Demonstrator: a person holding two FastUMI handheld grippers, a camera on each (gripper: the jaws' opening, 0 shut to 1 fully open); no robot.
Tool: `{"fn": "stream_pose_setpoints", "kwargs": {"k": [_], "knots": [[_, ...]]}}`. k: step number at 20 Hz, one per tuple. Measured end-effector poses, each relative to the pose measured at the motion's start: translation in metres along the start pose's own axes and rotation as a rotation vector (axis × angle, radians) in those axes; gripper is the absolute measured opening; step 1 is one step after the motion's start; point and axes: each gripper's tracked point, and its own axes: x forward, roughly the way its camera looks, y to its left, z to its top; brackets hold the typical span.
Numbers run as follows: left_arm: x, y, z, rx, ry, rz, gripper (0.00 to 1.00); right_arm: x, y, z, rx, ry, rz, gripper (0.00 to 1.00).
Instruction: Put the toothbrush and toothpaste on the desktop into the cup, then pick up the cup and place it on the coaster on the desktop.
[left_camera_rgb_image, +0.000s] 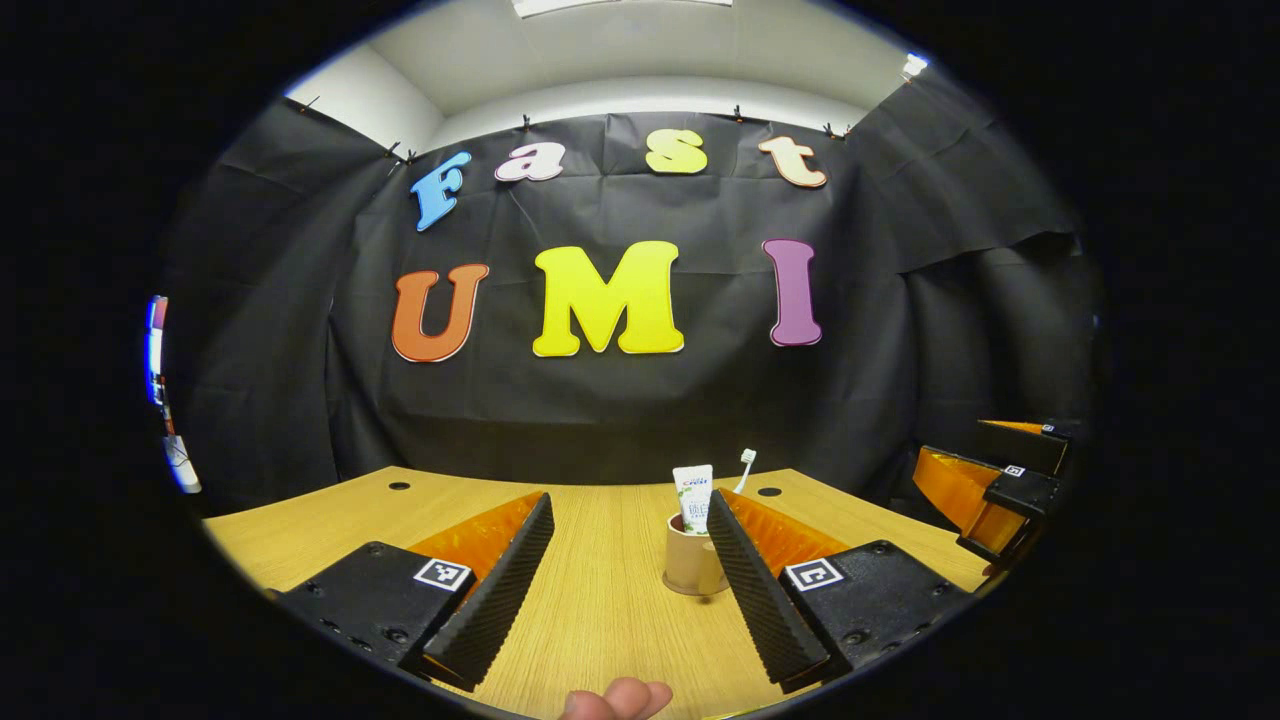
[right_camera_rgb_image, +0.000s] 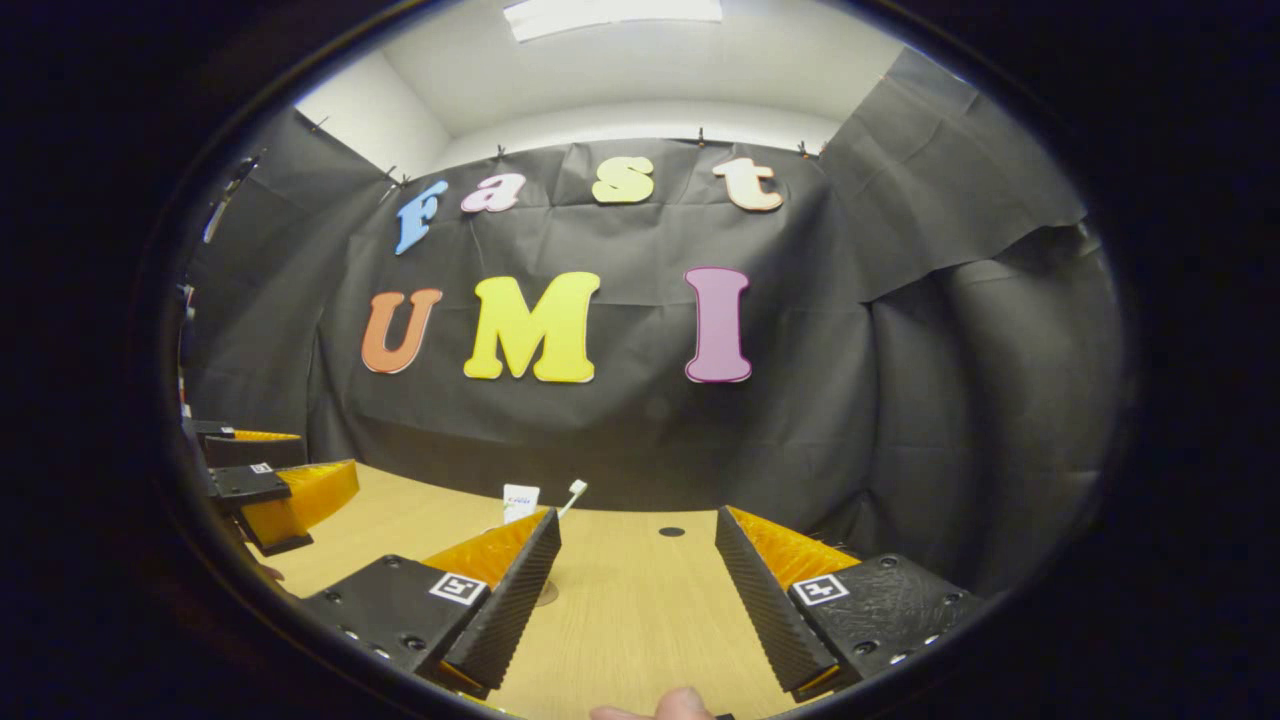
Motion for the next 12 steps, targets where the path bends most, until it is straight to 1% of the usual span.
{"fn": "stream_pose_setpoints", "kwargs": {"k": [1, 2, 3, 4, 5, 6, 7, 9, 10, 12], "knots": [[0.0003, -0.0017, -0.0002, -0.002, 0.0, -0.003, 0.98, -0.0006, 0.002, -0.0004, 0.004, 0.002, 0.004, 0.95], [0.0014, -0.0028, -0.0006, -0.003, 0.004, -0.003, 0.89, -0.0003, 0.0032, -0.0012, 0.002, 0.005, 0.006, 0.95], [0.0006, -0.0048, -0.0015, -0.005, 0.006, -0.006, 0.98, -0.001, 0.0036, -0.002, -0.002, 0.006, 0.005, 0.95], [0.0019, -0.0068, -0.002, -0.008, 0.006, -0.01, 0.98, -0.0012, 0.0031, -0.0023, -0.006, 0.007, 0.004, 0.96], [0.0014, -0.0079, -0.0023, -0.009, 0.005, -0.011, 0.98, -0.0016, 0.0036, -0.002, -0.006, 0.007, 0.005, 0.95], [0.0014, -0.0062, -0.0009, -0.009, 0.001, 0.005, 0.98, -0.0014, 0.0046, -0.0019, -0.004, 0.007, 0.007, 0.96], [0.0003, -0.0021, 0.0012, -0.007, -0.008, 0.02, 0.98, -0.0016, 0.0059, -0.002, -0.002, 0.007, 0.01, 0.95], [0.0003, -0.0024, 0.0028, 0.0, -0.018, 0.031, 0.98, -0.002, 0.0041, -0.0036, -0.001, 0.008, 0.007, 0.95], [0.0013, -0.0024, 0.0024, 0.002, -0.021, 0.032, 0.98, -0.0008, 0.0039, -0.0041, 0.001, 0.009, 0.006, 0.96], [0.0016, -0.0037, 0.001, 0.004, -0.018, 0.029, 0.98, -0.0005, 0.0045, -0.0044, 0.005, 0.012, 0.006, 0.95]]}}
